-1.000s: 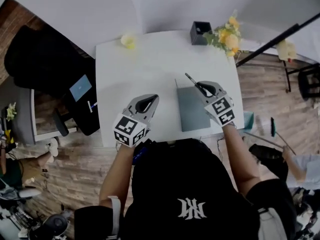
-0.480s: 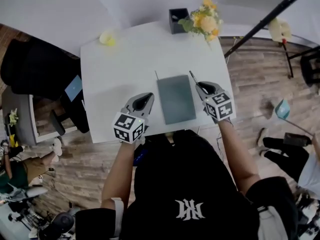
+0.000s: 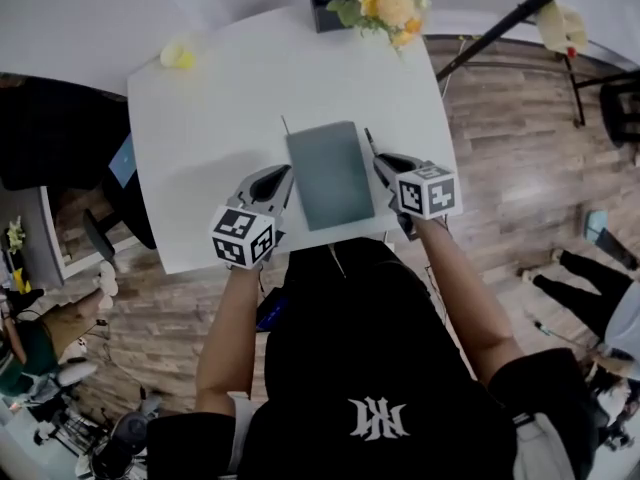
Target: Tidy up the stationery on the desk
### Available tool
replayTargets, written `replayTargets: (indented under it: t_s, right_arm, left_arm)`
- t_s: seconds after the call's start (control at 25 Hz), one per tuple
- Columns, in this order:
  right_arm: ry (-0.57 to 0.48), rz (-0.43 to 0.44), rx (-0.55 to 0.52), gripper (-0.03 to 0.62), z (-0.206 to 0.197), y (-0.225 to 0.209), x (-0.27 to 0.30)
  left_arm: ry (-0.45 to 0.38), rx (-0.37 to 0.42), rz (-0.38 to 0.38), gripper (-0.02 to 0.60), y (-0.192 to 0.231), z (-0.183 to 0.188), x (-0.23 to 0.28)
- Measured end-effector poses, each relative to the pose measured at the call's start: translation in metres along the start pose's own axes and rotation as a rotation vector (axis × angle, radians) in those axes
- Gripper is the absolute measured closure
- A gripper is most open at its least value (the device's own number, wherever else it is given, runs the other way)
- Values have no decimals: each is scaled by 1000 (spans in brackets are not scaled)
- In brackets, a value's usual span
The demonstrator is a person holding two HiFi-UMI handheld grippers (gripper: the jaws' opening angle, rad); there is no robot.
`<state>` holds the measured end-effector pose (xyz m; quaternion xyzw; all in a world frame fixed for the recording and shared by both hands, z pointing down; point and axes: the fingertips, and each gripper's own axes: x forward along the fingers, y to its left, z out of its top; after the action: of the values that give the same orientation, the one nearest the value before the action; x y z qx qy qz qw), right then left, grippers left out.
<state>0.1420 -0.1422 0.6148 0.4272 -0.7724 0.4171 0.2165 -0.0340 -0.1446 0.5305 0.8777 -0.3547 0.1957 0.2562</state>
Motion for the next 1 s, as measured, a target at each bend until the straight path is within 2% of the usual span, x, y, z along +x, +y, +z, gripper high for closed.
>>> replayTargets:
  t_s: [0.16, 0.28, 1.0]
  right_arm:
    - [46, -5, 80, 528, -14, -3, 6]
    - [66, -13, 101, 528, -21, -4, 5]
    - [123, 26, 91, 528, -27, 12, 15]
  left_arm:
    - [12, -14, -13, 578, 0, -7, 10]
    - [11, -13, -26, 578, -5, -7, 14]
    - [25, -17, -54, 578, -14, -21, 9]
